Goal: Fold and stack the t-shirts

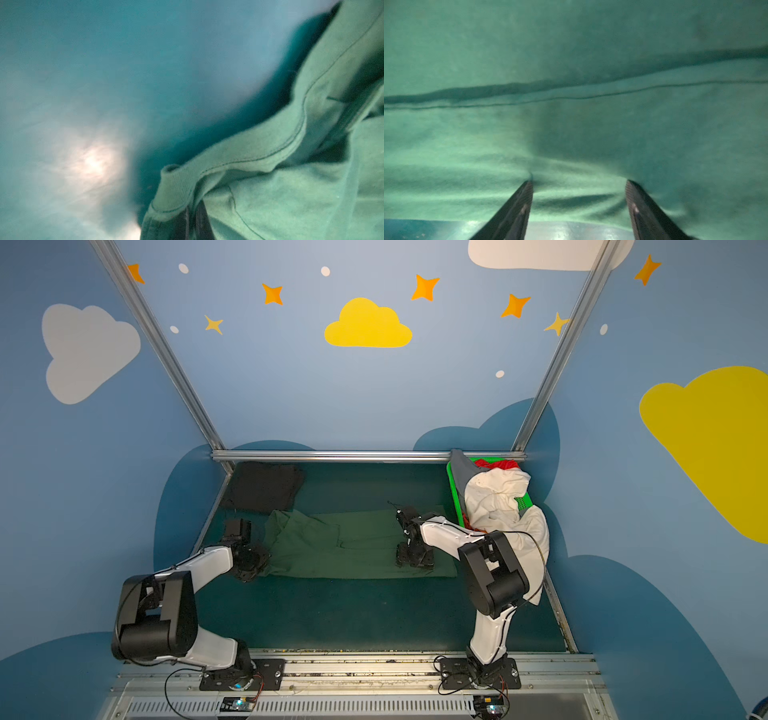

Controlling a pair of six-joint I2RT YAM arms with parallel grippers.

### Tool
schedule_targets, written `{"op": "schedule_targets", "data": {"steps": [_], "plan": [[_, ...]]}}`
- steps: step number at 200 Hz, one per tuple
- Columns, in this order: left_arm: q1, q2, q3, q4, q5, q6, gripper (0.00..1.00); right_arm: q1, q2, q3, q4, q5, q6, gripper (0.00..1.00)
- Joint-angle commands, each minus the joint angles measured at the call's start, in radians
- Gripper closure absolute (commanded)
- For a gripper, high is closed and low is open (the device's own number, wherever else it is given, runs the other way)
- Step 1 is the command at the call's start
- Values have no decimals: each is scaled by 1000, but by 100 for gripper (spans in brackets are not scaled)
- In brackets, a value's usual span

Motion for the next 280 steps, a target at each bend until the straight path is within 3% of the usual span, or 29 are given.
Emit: {"op": "schedule_targets", "data": {"steps": [1,22,56,86,112,165,198,252,280], "plan": [[43,-3,-7,-62,-89,-26,81,-9,3,-15,-58,28,-17,26],[59,-48,24,-105,-158,-24,53,-9,-28,9,-96,59,-31,24],[-71,-169,124,-207,-409,57,41,16,-66,82,-176,237,-78,20],[-174,-181,131,-159,-310,60,31,4,-23,144,-149,246,-119,18],[-287,-80,153,-121,-270,26,24,0,39,203,-49,217,-178,16],[-364,170,248,-99,-196,-16,24,-50,241,432,-44,216,-202,15],[-394,295,336,-91,-218,22,25,-80,332,473,-112,202,-169,16],[-414,527,563,-115,-165,59,29,-85,241,265,-103,176,-129,19],[-425,654,752,-179,-140,97,30,-84,192,181,-112,157,-127,22]]}}
